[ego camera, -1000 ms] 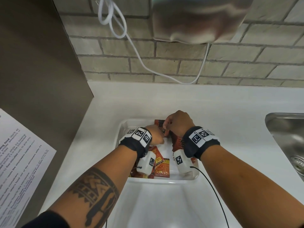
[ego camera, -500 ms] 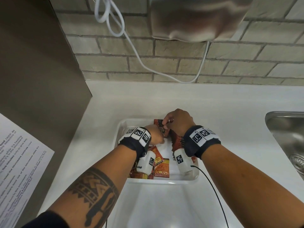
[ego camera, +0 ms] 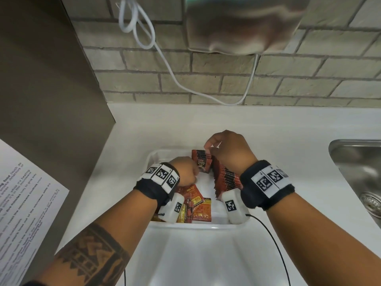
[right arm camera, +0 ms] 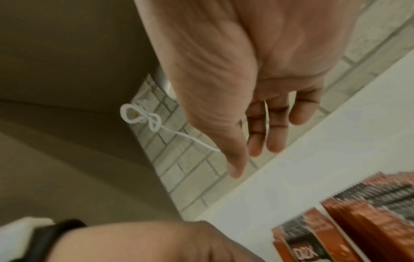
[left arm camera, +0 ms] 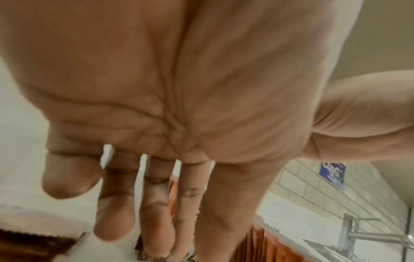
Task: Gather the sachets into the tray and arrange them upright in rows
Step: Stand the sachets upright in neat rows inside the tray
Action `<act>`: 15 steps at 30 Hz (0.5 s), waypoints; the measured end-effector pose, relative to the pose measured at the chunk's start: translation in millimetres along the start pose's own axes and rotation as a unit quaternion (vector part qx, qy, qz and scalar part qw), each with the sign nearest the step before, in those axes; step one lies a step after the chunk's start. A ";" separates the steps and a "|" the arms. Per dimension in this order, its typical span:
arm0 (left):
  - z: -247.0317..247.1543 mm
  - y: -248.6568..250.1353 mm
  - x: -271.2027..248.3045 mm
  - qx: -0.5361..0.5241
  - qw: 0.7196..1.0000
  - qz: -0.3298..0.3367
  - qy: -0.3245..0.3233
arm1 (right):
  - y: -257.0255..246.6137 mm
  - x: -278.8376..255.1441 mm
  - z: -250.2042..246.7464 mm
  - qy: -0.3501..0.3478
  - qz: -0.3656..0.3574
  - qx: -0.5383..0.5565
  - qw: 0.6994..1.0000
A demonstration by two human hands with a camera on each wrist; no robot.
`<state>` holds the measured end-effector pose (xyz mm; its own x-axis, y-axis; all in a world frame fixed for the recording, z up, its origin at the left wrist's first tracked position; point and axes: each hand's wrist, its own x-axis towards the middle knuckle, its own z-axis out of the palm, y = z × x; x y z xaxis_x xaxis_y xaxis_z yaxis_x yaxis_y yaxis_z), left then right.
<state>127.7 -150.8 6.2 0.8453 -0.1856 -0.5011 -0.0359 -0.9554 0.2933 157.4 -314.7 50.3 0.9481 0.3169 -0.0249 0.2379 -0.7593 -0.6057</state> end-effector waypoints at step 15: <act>9.4 -2.0 -35.9 0.100 0.994 0.019 -0.050 | -21.8 -75.9 81.7 -0.220 0.116 -0.110 0.962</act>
<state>92.5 -144.3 15.9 0.7849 -0.2352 -0.5732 -0.1811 -0.9718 0.1508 63.0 -275.8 0.4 0.8113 0.2980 -0.5031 0.1158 -0.9252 -0.3613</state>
